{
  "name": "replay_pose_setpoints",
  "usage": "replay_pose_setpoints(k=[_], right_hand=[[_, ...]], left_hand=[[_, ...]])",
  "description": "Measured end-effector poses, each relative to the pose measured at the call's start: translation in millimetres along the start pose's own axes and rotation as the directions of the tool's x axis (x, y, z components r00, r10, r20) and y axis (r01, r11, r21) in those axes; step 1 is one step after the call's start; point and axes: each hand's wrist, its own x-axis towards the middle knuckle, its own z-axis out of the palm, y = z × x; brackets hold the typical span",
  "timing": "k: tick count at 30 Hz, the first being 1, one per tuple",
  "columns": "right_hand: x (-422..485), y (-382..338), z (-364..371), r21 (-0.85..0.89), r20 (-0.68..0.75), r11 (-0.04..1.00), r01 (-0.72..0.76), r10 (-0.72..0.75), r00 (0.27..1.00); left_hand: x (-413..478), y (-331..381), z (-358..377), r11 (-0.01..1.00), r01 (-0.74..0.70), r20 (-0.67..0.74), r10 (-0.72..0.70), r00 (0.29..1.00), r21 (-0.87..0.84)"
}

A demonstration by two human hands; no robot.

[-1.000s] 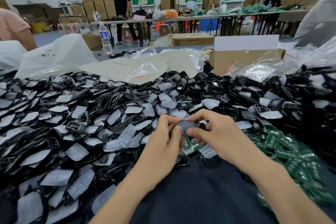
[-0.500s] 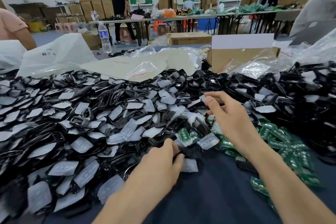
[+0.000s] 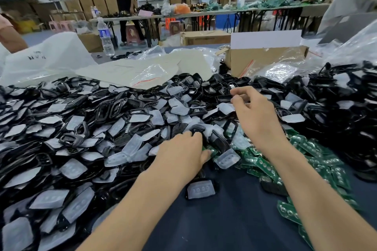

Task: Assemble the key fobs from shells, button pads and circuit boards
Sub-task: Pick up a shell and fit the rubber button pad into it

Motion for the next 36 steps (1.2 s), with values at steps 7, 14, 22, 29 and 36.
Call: replay_pose_setpoints(k=[7,14,22,29,36], right_hand=[[15,19,-9,-0.313,0.047,0.947,-0.068,0.087,0.995],[37,24,18,-0.501,0.095,0.863,-0.062,0.126,0.987],[87,33,44,-0.661,0.124,0.749,-0.04,0.162,0.979],[107,47,39,-0.737,0.182,0.676,-0.019,0.225,0.957],[93,38,32,-0.628,0.137,0.778,0.038,0.062,0.989]], left_hand=[[21,-9,7,0.948,-0.077,-0.189,0.141,0.972,0.307],[66,-29,-11,0.974,-0.014,-0.277,-0.05,0.96,-0.226],[72,-43,-20,0.077,-0.058,-0.087,-0.446,0.891,-0.995],[68,-53,-22,-0.264,-0.2,-0.033,-0.527,0.849,-0.944],[58,-54,-14,-0.509,-0.14,0.15,-0.486,0.861,-0.849]])
